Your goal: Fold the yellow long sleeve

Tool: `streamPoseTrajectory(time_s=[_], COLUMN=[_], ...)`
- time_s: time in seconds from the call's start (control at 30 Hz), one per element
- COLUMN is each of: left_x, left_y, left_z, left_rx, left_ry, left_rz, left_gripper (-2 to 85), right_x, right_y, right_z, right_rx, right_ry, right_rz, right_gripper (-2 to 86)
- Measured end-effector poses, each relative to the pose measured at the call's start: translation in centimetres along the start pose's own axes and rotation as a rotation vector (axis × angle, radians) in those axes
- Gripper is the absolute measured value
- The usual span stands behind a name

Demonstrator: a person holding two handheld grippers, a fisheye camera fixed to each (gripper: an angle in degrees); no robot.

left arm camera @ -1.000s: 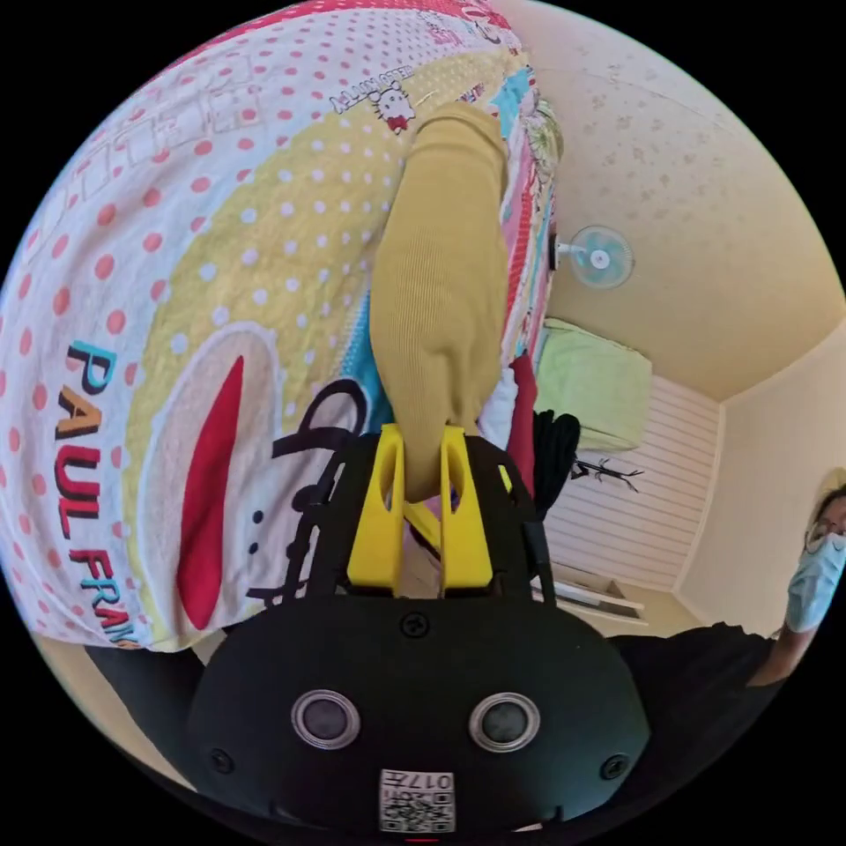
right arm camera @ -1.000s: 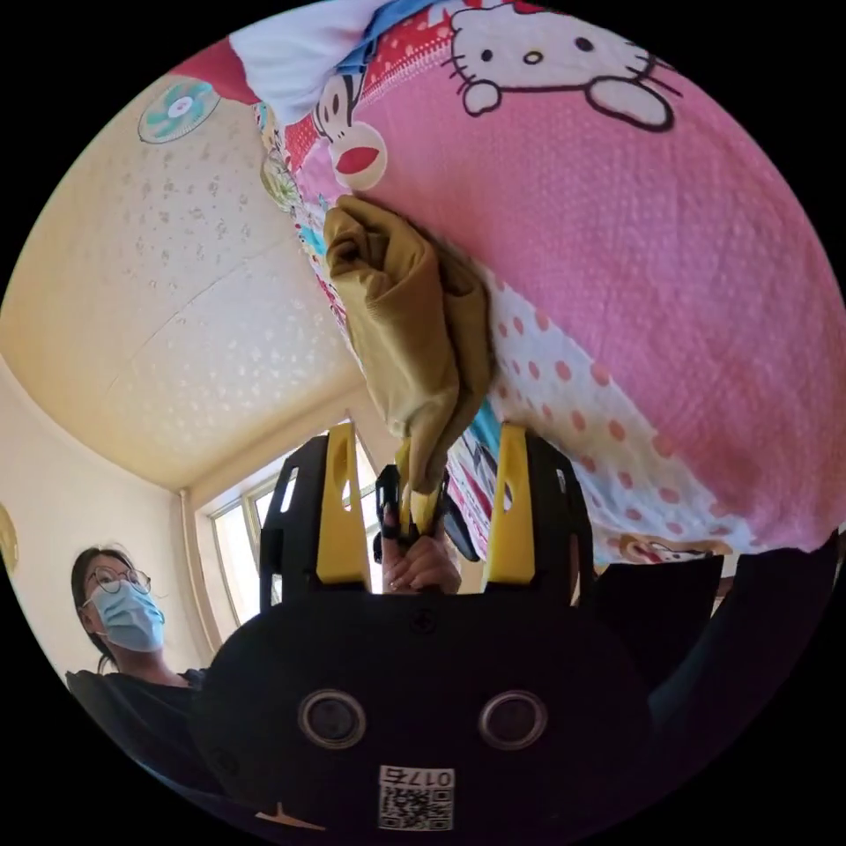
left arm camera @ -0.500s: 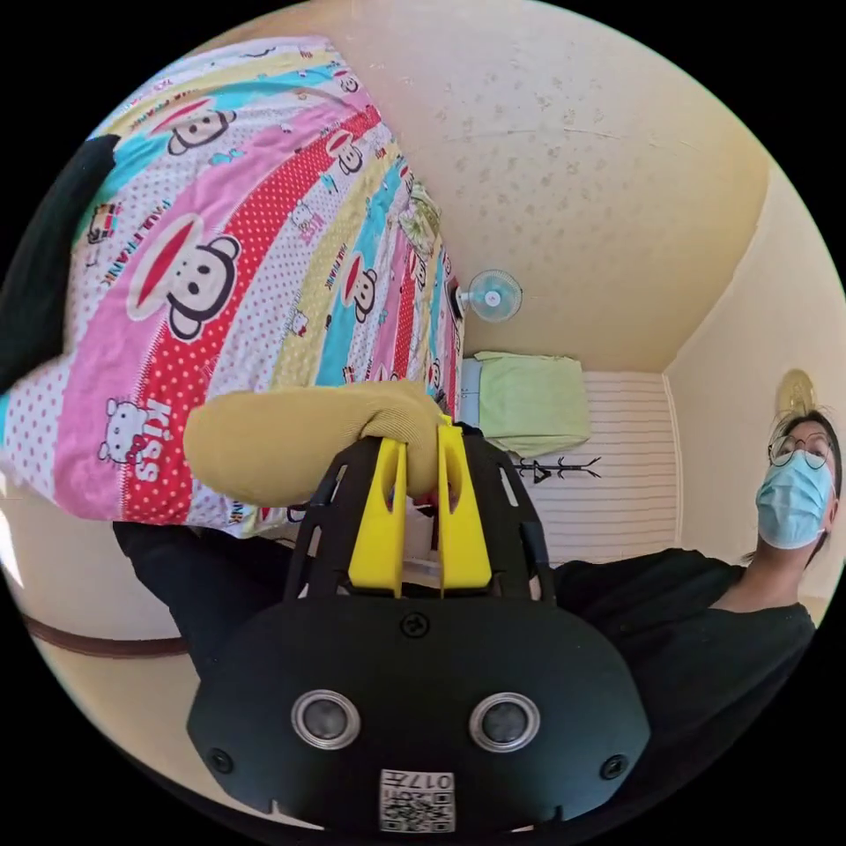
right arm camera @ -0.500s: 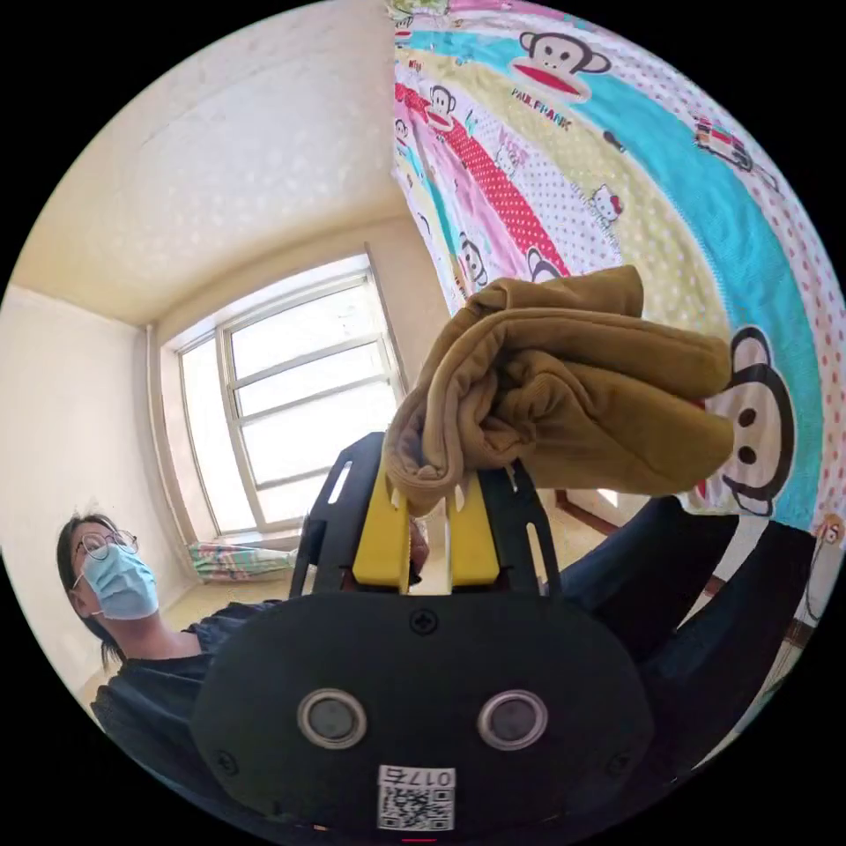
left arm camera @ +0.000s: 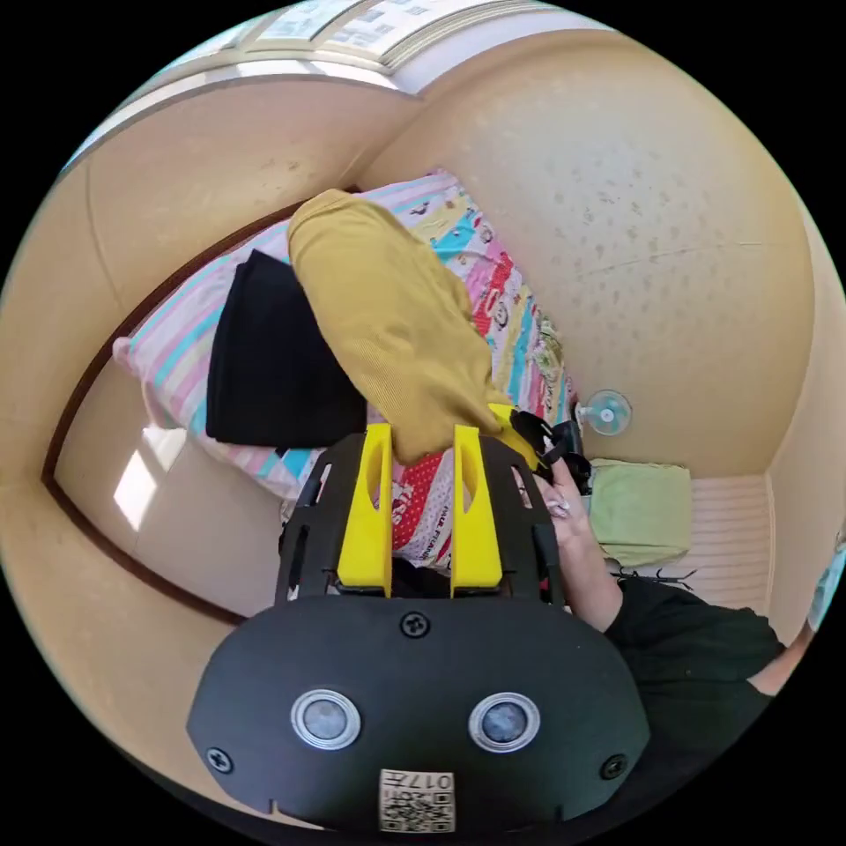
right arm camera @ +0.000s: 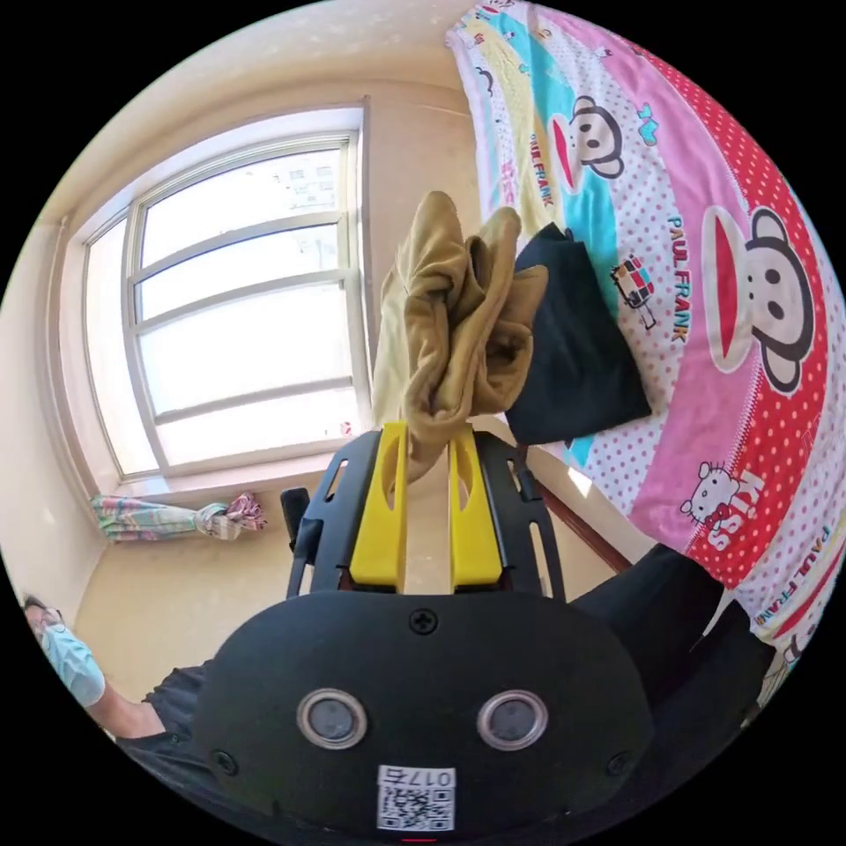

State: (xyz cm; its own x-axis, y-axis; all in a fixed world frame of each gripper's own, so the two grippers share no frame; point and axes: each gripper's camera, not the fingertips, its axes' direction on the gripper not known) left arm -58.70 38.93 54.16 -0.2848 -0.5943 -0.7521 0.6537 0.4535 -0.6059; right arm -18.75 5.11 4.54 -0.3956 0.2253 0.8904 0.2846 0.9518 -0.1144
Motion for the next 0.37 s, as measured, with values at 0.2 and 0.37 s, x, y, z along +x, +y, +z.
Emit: streamPoseTrajectory(time_s=[0.2,0.37], left_x=[-1.4,9.6], left_y=[2.6,0.1], left_z=[8.0,17.9], left_rx=[-0.131,-0.306], left_ry=[-0.157,-0.336], left_rz=[-0.042,0.316], left_gripper=[8.4,7.7], right_x=[2.1,0.0], right_y=[3.3,10.0], right_z=[-4.9,-14.1], right_rx=[0.026,0.175], right_ry=[0.335,0.830], right_rz=[-0.012,-0.032], right_gripper=[2.1,0.9])
